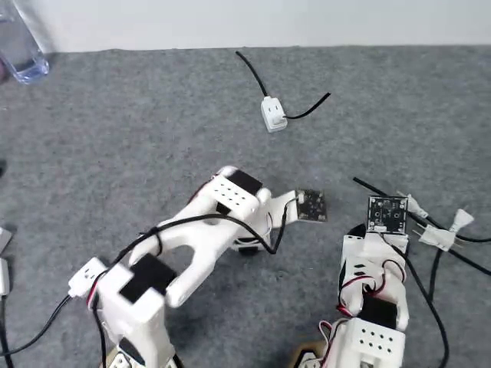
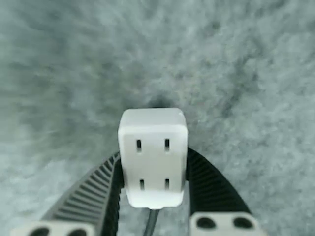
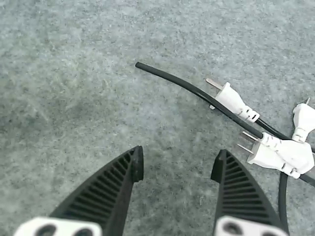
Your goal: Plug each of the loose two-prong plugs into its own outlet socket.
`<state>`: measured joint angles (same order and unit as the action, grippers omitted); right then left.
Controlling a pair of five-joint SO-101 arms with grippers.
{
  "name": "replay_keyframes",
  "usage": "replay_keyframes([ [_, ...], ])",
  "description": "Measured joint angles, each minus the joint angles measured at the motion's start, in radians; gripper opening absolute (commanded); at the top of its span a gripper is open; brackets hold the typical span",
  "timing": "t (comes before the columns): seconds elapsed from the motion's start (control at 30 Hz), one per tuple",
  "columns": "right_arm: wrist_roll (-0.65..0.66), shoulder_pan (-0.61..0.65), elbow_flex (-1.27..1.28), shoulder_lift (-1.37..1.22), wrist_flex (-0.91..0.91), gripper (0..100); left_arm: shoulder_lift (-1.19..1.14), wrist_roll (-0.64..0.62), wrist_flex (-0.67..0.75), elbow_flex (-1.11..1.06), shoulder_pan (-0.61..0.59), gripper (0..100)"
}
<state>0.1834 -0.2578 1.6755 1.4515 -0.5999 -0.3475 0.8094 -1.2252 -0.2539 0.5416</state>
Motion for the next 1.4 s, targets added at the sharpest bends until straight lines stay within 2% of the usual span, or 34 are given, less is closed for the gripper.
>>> replay_keyframes([
  [0.3,0.000,0.002,0.000,0.000,0.000,22.0,-0.087,-0.041,-0.095,0.144,0.000,3],
  [0.4,0.000,0.015,0.000,0.000,0.000,22.0,-0.087,-0.048,-0.095,0.155,0.015,10],
  [0.57,0.000,0.015,0.000,0.000,0.000,22.0,-0.087,-0.048,-0.091,0.157,0.032,28],
  [0.67,0.000,0.015,0.000,0.000,0.000,22.0,-0.087,-0.051,-0.109,0.157,0.037,33],
  [0.87,0.000,0.006,0.000,0.000,0.000,22.0,-0.087,-0.051,-0.195,0.195,0.069,34],
  [1.17,-0.006,-0.057,0.000,0.000,0.000,22.0,-0.087,-0.074,-0.465,0.540,0.069,34],
  [1.4,-0.006,-0.058,0.000,0.000,0.000,22.0,-0.087,-0.144,-0.499,0.683,0.069,34],
])
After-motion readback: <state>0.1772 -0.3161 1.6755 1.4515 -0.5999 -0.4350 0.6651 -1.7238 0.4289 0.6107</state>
